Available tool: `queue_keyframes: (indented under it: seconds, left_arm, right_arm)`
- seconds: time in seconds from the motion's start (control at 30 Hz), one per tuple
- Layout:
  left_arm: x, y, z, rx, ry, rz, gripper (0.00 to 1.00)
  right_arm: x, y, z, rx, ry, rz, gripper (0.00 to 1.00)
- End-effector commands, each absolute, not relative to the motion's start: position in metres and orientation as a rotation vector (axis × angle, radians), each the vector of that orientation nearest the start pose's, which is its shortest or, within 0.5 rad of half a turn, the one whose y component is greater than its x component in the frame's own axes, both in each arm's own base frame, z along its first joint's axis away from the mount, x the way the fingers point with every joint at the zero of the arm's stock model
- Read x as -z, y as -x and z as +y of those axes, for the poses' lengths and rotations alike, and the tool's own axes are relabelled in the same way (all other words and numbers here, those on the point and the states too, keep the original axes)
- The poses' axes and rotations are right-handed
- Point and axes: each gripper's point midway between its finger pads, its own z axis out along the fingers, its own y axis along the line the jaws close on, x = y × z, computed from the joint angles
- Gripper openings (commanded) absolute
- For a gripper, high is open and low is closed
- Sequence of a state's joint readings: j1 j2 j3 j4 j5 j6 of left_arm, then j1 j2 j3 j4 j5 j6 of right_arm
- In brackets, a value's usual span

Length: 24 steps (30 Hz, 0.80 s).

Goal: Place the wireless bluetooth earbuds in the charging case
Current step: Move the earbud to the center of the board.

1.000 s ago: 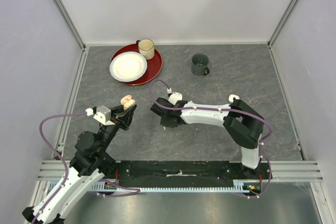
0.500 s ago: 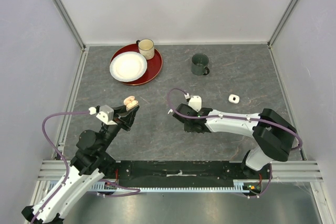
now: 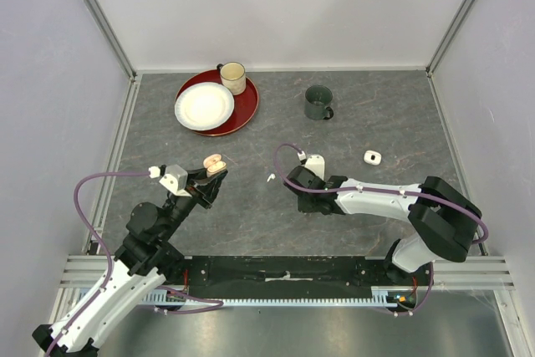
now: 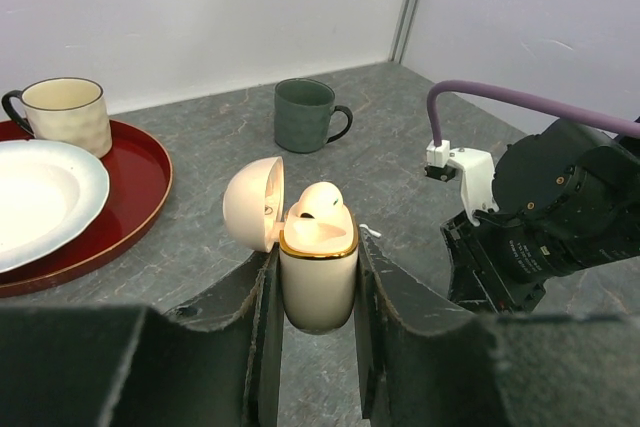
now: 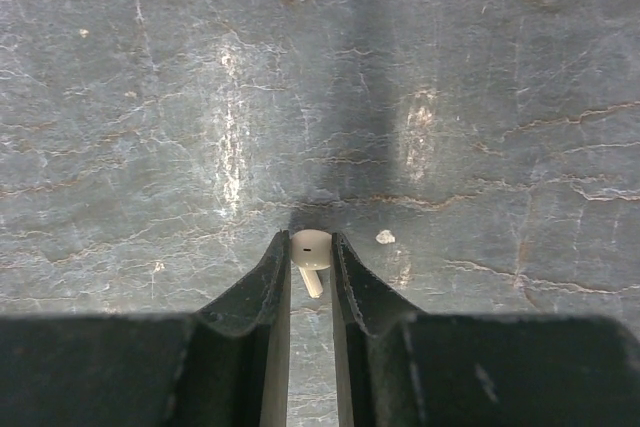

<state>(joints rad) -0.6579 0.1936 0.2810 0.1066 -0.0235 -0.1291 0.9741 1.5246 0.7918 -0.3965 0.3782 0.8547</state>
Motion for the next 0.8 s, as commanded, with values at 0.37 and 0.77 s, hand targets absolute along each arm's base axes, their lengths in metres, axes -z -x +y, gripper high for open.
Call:
queue_keyframes:
  seconds: [0.37,0.77]
  left_arm:
    - [-0.276,-0.195,-0.152,0.683,-0.292,1.304,0.02]
    - [-0.278,-0.195,-0.15,0.682,-0.28,1.301,0.02]
  right_arm:
    - [-0.006,-0.195,0.235,-0.165,0.013,2.63,0.33]
    - [-0.002,-0.194,0.227,-0.134,-0.074,2.652,0.35]
